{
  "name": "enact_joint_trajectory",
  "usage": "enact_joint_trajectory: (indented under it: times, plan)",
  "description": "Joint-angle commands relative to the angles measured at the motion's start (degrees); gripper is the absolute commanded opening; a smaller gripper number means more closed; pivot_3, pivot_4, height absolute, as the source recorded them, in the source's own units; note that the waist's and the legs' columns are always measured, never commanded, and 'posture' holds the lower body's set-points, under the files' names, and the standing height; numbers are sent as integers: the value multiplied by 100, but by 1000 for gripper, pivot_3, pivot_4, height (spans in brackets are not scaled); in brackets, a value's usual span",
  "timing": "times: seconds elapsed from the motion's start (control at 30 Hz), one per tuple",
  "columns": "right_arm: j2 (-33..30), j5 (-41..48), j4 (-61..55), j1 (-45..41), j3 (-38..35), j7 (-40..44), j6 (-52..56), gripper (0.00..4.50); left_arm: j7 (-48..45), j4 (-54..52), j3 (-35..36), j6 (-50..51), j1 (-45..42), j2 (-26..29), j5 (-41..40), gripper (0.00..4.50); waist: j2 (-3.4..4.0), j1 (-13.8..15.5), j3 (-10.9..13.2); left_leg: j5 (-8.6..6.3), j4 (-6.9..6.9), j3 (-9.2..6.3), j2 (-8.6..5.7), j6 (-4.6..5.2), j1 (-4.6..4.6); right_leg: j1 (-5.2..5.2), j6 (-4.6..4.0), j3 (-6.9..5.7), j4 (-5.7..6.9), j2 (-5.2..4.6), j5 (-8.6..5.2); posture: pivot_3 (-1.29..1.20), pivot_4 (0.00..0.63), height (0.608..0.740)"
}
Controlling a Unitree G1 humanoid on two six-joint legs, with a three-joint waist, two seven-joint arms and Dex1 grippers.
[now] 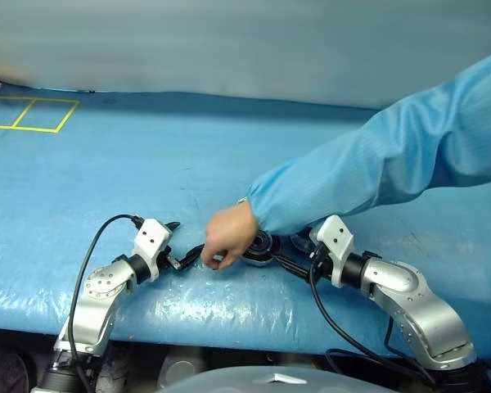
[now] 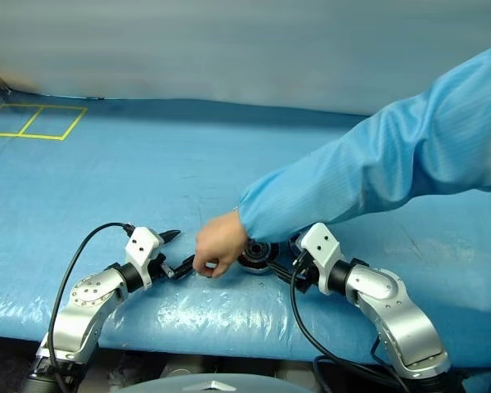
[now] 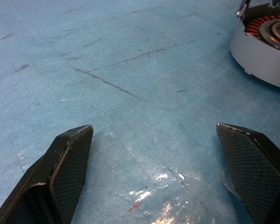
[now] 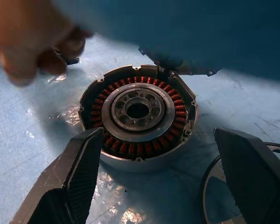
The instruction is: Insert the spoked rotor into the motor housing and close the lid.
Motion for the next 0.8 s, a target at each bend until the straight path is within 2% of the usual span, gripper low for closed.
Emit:
enact_joint_trajectory:
  times: [0.03,0.43,0.5,0.63,0.8]
  plan:
    - [-85,18,-168,-21,-128,-16,-116,3970,-34,-62,2,-123,-68,-2,27,4500,0,0,0,0,0,0,0,0,0,0,0,0,0,0,0,0,150,740]
    - [-98,-39,-142,-44,-32,-57,-135,3970,-305,-75,116,-256,0,70,-137,4500,0,-1,0,0,0,0,0,0,0,0,0,0,0,0,0,0,150,740]
    - [-110,-58,-135,-54,-41,-69,-126,3970,-604,-291,126,-185,50,140,-404,4500,0,-2,0,0,0,0,0,0,0,0,0,0,0,0,0,0,150,740]
    - [-140,-60,-154,-32,-60,-58,-119,3970,-1147,-897,-34,118,209,371,-848,4500,0,-5,1,0,-1,1,2,0,-2,-3,-1,0,-1,-1,-1,0,150,740]
    - [-143,-45,-142,-59,-87,-62,-126,3970,-1126,-1008,-474,133,243,349,-530,4500,1,3,1,0,1,2,1,0,0,0,-1,1,-1,-1,-1,0,150,740]
